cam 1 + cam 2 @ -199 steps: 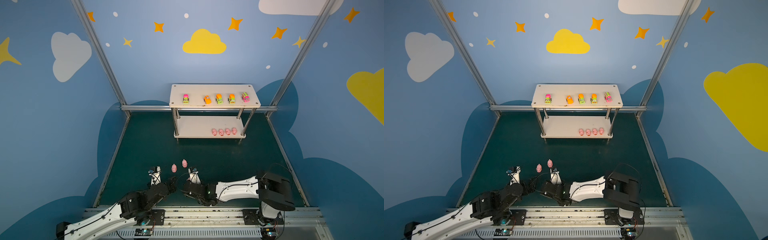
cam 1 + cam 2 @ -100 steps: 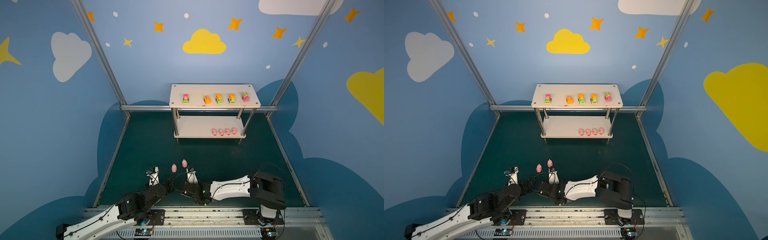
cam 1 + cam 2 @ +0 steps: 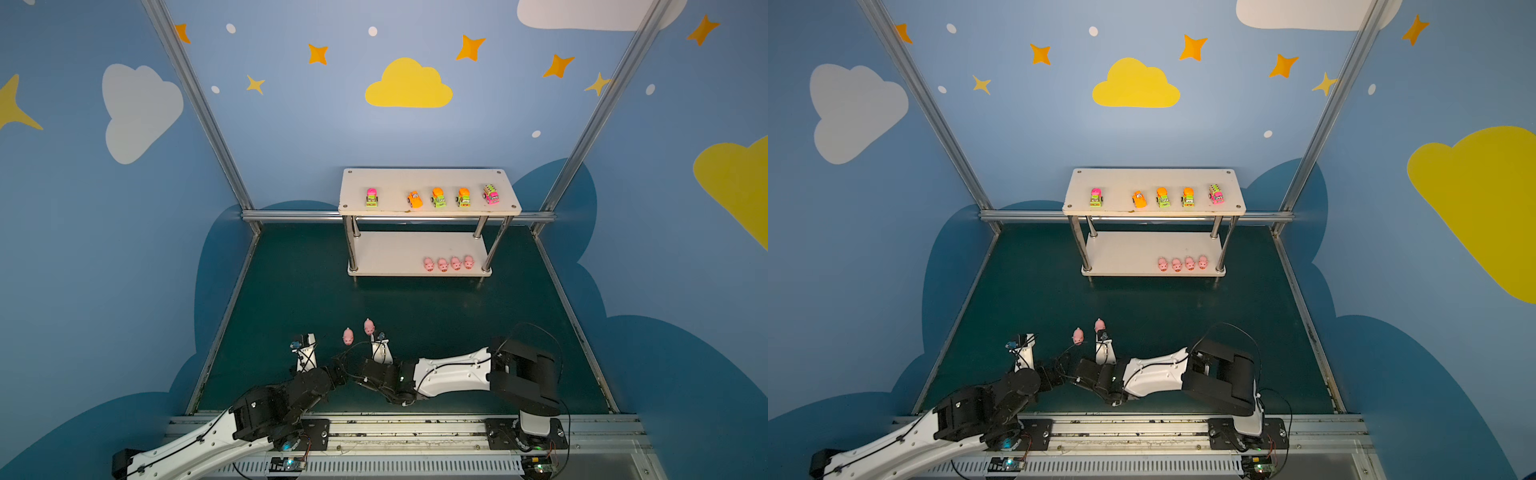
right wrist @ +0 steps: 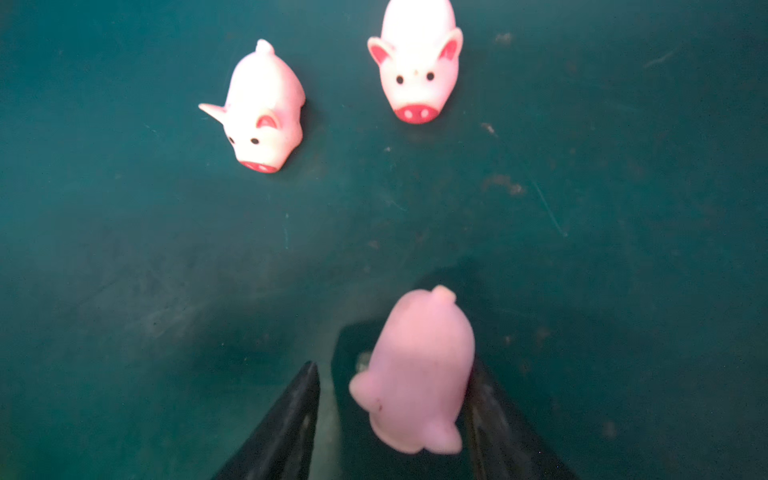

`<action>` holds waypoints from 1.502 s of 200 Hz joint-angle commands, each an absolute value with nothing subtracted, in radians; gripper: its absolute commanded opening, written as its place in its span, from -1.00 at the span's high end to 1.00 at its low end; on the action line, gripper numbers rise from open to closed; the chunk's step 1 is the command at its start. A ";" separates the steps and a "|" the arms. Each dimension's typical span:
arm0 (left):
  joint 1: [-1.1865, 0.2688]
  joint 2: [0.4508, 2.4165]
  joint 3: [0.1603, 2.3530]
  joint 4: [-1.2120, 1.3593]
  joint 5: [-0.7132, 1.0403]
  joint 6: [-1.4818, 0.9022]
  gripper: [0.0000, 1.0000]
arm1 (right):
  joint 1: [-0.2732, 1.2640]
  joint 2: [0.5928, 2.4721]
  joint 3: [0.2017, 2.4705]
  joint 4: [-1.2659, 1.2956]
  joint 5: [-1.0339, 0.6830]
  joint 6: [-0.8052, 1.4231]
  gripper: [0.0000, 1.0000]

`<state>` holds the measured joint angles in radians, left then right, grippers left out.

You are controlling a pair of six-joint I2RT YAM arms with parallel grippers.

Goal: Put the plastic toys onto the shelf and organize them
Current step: 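Lower the right gripper onto a pink pig near the robot and close on it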

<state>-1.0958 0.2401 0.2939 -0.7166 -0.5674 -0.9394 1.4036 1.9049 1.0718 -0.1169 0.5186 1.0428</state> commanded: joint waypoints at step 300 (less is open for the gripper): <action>-1.091 0.334 0.332 -0.645 -0.627 -0.830 -0.99 | 1.348 1.937 1.096 -0.245 0.480 1.032 0.46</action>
